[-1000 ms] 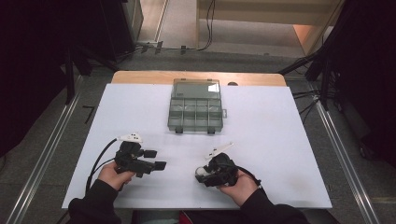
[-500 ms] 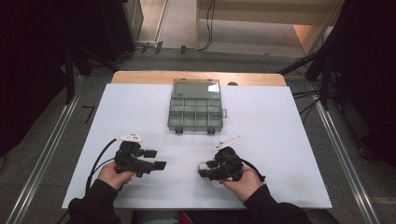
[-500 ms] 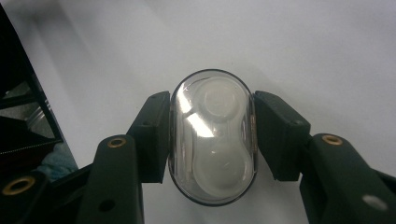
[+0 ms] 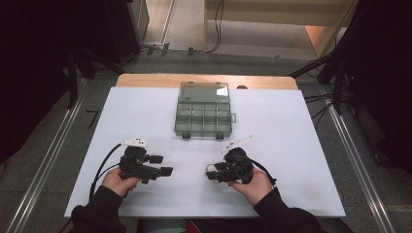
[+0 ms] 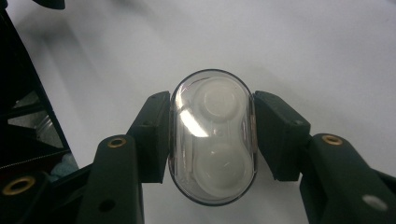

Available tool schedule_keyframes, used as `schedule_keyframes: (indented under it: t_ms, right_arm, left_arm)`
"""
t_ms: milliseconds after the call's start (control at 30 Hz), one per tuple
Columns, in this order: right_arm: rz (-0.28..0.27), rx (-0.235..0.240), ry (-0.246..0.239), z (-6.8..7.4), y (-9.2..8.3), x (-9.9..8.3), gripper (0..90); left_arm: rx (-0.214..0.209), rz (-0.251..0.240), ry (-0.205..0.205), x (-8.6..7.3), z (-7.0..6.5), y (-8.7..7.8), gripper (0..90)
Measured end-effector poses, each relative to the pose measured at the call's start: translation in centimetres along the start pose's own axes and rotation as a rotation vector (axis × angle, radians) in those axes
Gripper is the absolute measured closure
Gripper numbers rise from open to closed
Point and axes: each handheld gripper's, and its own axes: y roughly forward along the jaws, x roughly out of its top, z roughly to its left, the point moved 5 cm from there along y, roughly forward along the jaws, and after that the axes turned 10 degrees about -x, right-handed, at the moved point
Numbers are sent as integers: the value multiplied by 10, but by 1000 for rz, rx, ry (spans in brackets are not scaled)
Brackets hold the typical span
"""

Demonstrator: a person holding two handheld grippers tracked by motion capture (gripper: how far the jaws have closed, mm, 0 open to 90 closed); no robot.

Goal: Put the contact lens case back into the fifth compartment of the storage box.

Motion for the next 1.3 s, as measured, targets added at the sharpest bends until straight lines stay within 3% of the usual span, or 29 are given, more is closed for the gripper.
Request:
schedule_keyframes:
  t_ms: [1300]
  right_arm:
    - [-35, 17, 46, -11, 4, 49, 468]
  left_arm:
    - [3, -4, -3, 8, 8, 2, 258]
